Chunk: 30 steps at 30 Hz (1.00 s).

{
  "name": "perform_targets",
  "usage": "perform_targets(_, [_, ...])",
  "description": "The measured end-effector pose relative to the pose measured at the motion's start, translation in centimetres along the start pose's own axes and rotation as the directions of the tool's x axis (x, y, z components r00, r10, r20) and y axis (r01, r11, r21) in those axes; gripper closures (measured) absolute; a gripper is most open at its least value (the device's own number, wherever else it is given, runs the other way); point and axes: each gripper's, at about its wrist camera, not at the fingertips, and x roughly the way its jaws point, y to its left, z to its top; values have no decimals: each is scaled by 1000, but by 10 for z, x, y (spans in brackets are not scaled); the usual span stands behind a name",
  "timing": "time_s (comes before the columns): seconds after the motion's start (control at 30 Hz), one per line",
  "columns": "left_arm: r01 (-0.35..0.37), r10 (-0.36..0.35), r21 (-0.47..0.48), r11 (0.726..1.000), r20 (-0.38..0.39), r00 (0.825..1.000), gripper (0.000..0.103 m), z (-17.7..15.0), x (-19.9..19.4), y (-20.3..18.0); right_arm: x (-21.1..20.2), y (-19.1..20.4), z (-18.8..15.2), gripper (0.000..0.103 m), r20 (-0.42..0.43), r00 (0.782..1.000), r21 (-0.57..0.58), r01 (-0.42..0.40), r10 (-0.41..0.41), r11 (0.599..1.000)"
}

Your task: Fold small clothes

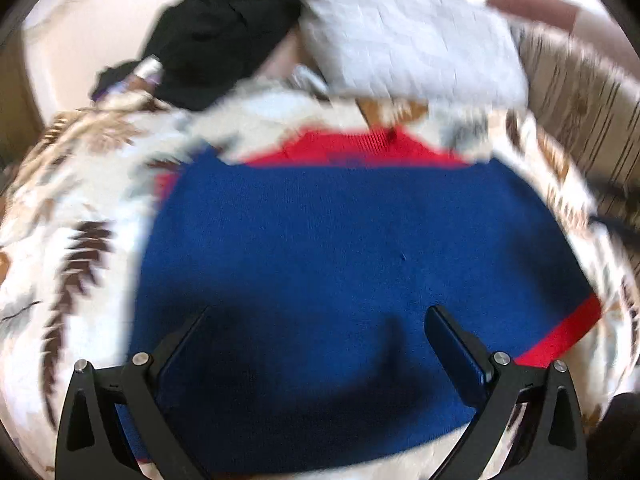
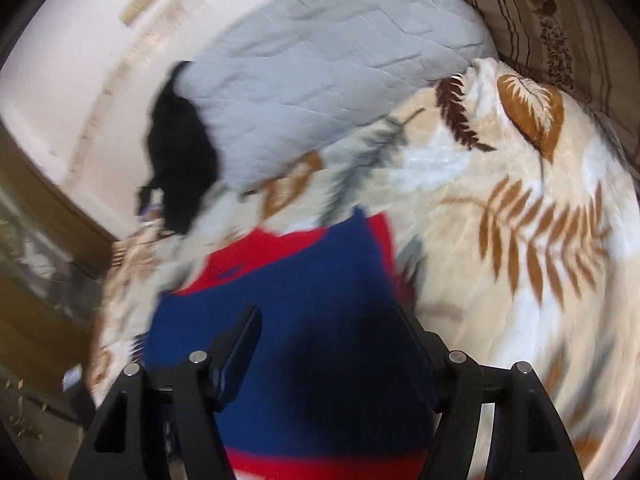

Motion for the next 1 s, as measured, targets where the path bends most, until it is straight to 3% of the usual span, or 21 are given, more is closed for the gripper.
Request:
perform_targets(0.07, [-16, 17, -40, 999, 29, 999, 0, -5, -18, 20, -11, 2, -29, 30, -10, 999, 14, -49, 49, 999])
perform_targets(0.13, [-60, 61, -103, 993, 7, 998, 0, -16, -24, 49, -6, 1, -53, 30, -42, 996, 35, -79, 80, 996])
perform_targets(0.23, [-128, 108, -191, 973, -111, 988, 0, -31, -5, 83, 11, 1, -80, 30, -90, 992, 70, -83, 90, 994])
perform_targets(0.3, [-112, 71, -202, 973, -204, 976, 2, -41, 15, 91, 18, -1, -87, 30, -103, 992, 70, -71, 78, 995])
perform_targets(0.33, [-106, 75, -173, 979, -172, 982, 10, -42, 13, 89, 21, -2, -89, 30, -112, 992, 71, -53, 61, 996])
perform_targets(0.37, [-86, 61, -152, 985, -164, 985, 34, -41, 10, 86, 22, -5, -89, 30, -118, 991, 80, -51, 60, 995])
perform_targets(0.43, [-43, 13, -175, 984, -168, 986, 74, -34, 1, 84, 23, -9, -87, 30, -118, 991, 94, -51, 62, 994])
perform_targets(0.47, [-55, 25, -187, 981, -159, 987, 85, -31, -5, 85, 22, -10, -87, 30, -113, 992, 95, -47, 57, 994])
perform_targets(0.53, [-31, 0, -239, 970, -129, 992, 89, -28, -18, 92, 22, -13, -87, 30, -106, 993, 99, -43, 54, 994])
perform_targets(0.6, [-27, -7, -265, 964, -126, 992, 89, -35, -20, 94, 22, -17, -89, 30, -109, 993, 108, -42, 54, 993])
perform_targets(0.67, [-56, 11, -257, 965, -171, 985, 78, -49, -3, 97, 26, -20, -90, 30, -119, 991, 116, -44, 58, 992])
perform_targets(0.7, [-48, 9, -257, 965, -151, 988, 77, -51, -6, 95, 27, -20, -90, 30, -121, 991, 119, -43, 58, 992])
perform_targets(0.73, [-43, 6, -264, 964, -142, 990, 69, -49, -12, 95, 26, -20, -90, 28, -119, 991, 119, -47, 62, 992])
perform_targets(0.77, [-49, 9, -273, 961, -146, 989, 49, -48, -16, 96, 25, -19, -90, 25, -117, 991, 118, -55, 68, 991])
perform_targets(0.9, [-20, 10, -245, 969, -41, 999, 29, -34, -41, 88, 16, -16, -87, 24, -89, 992, 126, -73, 84, 989])
perform_targets(0.93, [-1, -4, -225, 974, -25, 1000, 17, -32, -42, 84, 14, -15, -87, 23, -77, 993, 125, -80, 90, 989])
perform_targets(1.0, [16, -22, -193, 981, -27, 999, 12, -31, -33, 76, 13, -15, -85, 20, -67, 994, 116, -79, 87, 990])
